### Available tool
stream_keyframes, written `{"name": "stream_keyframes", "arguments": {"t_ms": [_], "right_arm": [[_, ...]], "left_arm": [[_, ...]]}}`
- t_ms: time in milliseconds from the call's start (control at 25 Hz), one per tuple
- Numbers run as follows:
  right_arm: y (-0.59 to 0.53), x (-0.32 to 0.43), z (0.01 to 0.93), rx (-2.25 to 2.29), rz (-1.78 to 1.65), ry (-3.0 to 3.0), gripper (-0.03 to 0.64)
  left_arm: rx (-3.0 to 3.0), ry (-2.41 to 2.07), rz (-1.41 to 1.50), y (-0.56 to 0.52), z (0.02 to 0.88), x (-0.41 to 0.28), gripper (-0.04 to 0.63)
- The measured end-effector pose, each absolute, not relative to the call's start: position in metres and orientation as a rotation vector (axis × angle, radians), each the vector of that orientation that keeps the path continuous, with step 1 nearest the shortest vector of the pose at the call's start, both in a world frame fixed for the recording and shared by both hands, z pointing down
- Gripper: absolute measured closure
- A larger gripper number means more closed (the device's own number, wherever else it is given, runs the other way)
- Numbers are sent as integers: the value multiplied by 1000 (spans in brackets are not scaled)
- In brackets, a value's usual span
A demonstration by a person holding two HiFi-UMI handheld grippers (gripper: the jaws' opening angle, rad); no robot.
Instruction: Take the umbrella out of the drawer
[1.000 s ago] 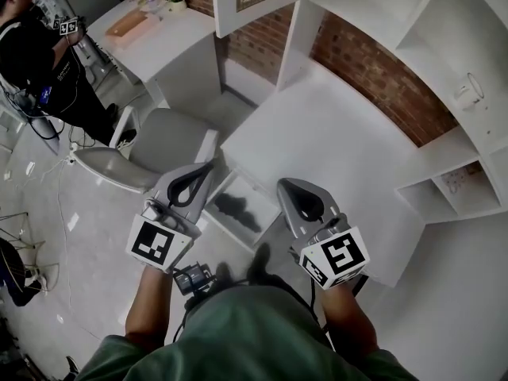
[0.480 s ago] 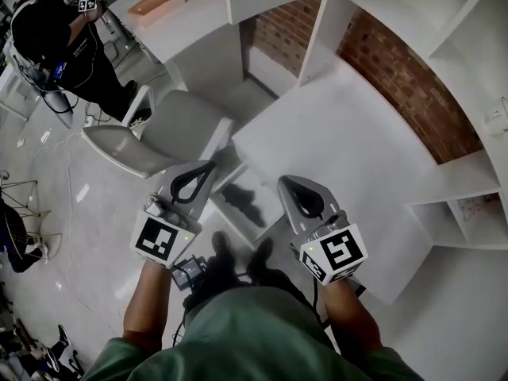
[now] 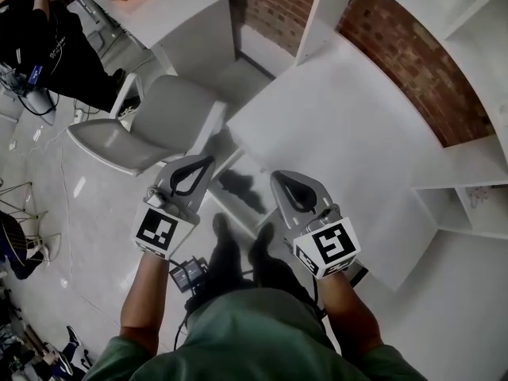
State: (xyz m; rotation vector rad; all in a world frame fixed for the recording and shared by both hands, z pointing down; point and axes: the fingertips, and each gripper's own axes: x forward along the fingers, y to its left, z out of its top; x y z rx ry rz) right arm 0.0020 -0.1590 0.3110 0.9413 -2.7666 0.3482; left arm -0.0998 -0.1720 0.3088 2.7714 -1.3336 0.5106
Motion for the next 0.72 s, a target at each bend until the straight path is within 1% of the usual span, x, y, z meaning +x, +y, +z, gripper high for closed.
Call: {"name": "stream_keyframes", "arguments": {"t_ms": [720], "right_arm": [[-194,-22,456,967,468,-2604,591]], "left_arm": [[2761,-1012,680,-218,460,-97,588]]}}
